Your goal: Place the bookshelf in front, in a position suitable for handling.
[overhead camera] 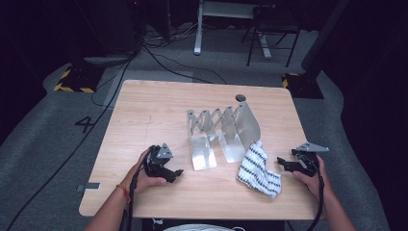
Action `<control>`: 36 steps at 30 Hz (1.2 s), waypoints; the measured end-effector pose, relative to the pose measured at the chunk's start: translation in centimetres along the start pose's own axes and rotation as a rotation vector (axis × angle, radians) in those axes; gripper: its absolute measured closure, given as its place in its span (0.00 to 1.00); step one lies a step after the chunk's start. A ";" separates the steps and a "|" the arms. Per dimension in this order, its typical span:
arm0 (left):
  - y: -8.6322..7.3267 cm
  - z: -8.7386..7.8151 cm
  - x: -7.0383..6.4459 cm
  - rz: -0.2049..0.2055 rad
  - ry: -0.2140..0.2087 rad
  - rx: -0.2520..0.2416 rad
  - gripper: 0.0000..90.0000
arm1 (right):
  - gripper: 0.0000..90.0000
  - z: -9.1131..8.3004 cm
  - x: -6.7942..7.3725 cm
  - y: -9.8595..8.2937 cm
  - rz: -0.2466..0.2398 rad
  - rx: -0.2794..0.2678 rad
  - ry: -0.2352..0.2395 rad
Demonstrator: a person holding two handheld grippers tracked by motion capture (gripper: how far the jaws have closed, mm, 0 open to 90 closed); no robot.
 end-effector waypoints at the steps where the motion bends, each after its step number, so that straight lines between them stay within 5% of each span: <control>1: 0.0 0.0 0.0 0.001 0.001 0.000 0.11 | 0.22 0.0 0.0 0.0 0.001 0.000 -0.002; 18: 0.0 0.0 -0.1 -0.005 0.009 0.002 0.11 | 0.21 -0.1 0.0 -0.1 0.005 0.020 -0.010; 25: 0.1 0.1 -0.1 -0.004 0.007 0.005 0.11 | 0.34 -1.4 0.5 0.7 -0.017 -0.004 0.024; 28: 0.1 0.0 -0.1 -0.010 0.017 0.011 0.11 | 0.45 -3.0 2.0 2.2 -0.049 -0.072 0.087; 29: 0.2 0.1 -0.3 -0.021 0.024 0.010 0.13 | 0.46 -3.6 3.5 2.8 -0.092 -0.093 0.131; 36: 1.1 0.3 -1.5 -0.022 0.023 0.004 0.23 | 0.50 -4.0 8.7 3.3 -0.207 -0.081 0.251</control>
Point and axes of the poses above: each handheld gripper's, and its own axes: z roughly forward along the jaws, y roughly out of its top, x roughly to its left, the point moved 10 cm from there along z, roughly forward along the jaws, and after that the axes turned 1 degree about y, right-handed, at the moved point
